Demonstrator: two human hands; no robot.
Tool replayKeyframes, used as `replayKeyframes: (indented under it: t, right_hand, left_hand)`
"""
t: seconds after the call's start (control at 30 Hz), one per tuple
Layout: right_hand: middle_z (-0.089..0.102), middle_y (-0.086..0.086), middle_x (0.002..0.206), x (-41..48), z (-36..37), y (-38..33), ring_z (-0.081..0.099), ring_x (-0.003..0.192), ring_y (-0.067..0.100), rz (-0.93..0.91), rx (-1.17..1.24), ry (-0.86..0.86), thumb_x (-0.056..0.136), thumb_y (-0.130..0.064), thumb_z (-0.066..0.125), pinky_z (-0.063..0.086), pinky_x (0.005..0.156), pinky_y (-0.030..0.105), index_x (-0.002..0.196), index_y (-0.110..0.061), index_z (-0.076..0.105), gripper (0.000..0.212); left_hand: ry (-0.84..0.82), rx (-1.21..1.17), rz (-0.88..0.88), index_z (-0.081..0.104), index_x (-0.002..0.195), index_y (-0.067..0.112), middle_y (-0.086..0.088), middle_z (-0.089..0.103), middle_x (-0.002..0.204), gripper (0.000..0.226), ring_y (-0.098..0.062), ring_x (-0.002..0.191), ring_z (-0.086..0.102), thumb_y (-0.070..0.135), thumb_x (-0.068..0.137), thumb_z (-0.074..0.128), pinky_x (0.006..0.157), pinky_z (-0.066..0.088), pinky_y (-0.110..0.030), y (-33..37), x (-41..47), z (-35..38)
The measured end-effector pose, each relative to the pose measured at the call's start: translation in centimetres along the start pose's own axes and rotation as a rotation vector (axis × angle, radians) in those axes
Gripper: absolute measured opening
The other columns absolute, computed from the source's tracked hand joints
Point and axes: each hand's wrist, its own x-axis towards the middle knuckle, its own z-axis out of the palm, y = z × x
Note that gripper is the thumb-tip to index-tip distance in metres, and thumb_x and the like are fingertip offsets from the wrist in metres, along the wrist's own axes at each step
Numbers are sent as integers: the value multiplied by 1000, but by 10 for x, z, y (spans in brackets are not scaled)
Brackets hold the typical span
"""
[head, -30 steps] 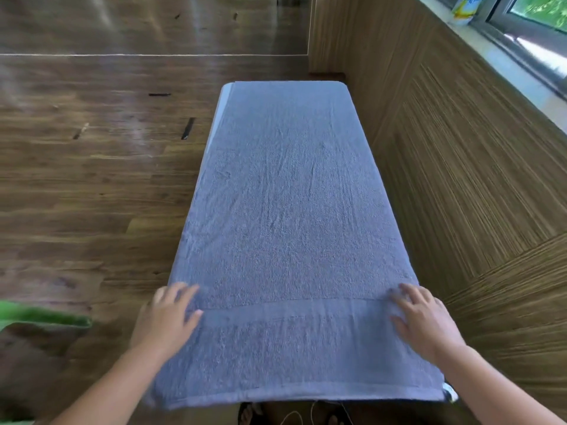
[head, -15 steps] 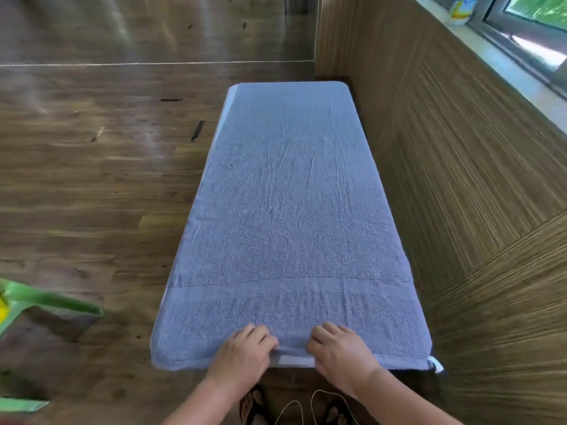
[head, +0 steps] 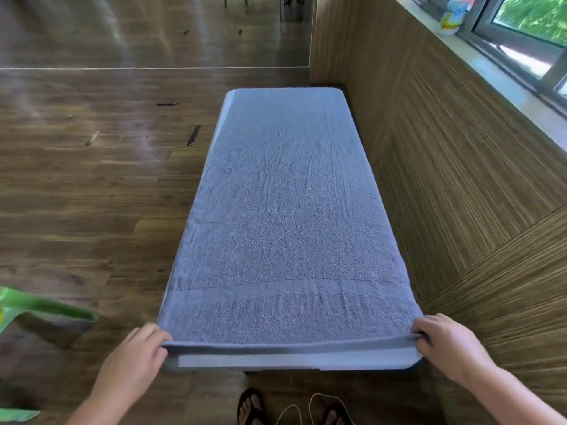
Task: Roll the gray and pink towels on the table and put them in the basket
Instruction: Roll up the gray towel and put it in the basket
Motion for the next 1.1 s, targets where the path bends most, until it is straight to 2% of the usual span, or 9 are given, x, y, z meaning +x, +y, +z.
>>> replayKeyframes:
  t: [0.2, 0.33, 0.53, 0.6, 0.67, 0.73, 0.83, 0.93, 1.1]
  right_hand:
    - [64, -10, 59, 38, -37, -10, 61, 51, 7, 238, 220, -128, 79, -23, 59, 45, 47, 20, 72, -34, 61, 13]
    - [58, -15, 88, 44, -27, -1, 58, 75, 8, 253, 65, -32, 84, -32, 65, 46, 59, 24, 98, -37, 60, 16]
    - [47, -12, 85, 28, -12, 24, 45, 82, 14, 348, -29, 165, 88, -30, 62, 42, 61, 33, 87, -33, 55, 8]
    - [47, -13, 81, 25, -7, 21, 46, 78, 14, 263, 10, 231, 85, -26, 67, 43, 57, 33, 80, -32, 54, 16]
    - [49, -16, 82, 20, 0, 8, 51, 77, 12, 22, -13, 181, 74, -25, 76, 46, 55, 28, 81, -33, 56, 22]
    - [57, -19, 91, 17, 10, -2, 59, 84, 13, -153, -64, 130, 60, -26, 80, 53, 62, 25, 94, -34, 65, 38]
    - [68, -7, 105, 22, 20, 1, 63, 90, 25, -138, -108, 176, 51, -19, 85, 60, 73, 37, 110, -18, 74, 60]
    - [68, -2, 100, 32, 25, 10, 61, 83, 28, -134, -104, 233, 59, -11, 85, 58, 69, 43, 106, -16, 76, 49]
    - [54, -19, 71, 38, 19, 17, 44, 72, 14, -242, -80, 136, 74, -21, 73, 50, 60, 32, 75, -31, 67, 12]
  left_hand:
    - [-26, -62, -158, 58, 91, 39, 14, 61, 93, 22, -15, 85, 58, 17, 89, 59, 61, 45, -33, 2, 42, -22]
    - [-8, -25, -225, 56, 103, 38, 15, 59, 96, 18, -11, 87, 52, 22, 94, 55, 60, 44, -31, 8, 52, -15]
    - [74, -21, -334, 65, 109, 26, -2, 61, 98, 25, -30, 89, 54, 19, 85, 69, 65, 49, -41, -1, 42, 1]
    - [177, 53, -286, 65, 111, 21, -8, 60, 105, 37, -35, 91, 50, 15, 76, 74, 66, 48, -49, 8, 38, 2]
    - [226, 113, -52, 63, 107, 22, -4, 58, 106, 38, -32, 92, 51, 23, 69, 63, 67, 46, -49, 23, 34, 4]
    - [134, 152, 176, 63, 106, 27, 6, 54, 109, 40, -25, 97, 55, 28, 69, 52, 76, 48, -44, 34, 32, 13]
    - [2, 139, 154, 64, 118, 28, 12, 53, 116, 53, -19, 106, 54, 19, 66, 71, 88, 51, -41, 34, 35, 22]
    - [29, 88, 93, 66, 110, 29, 14, 57, 113, 40, -17, 101, 52, 22, 70, 64, 83, 50, -36, 32, 40, 20]
    - [42, 37, 63, 61, 84, 33, 21, 53, 91, 9, -11, 84, 47, 29, 83, 52, 68, 43, -28, 26, 36, 14]
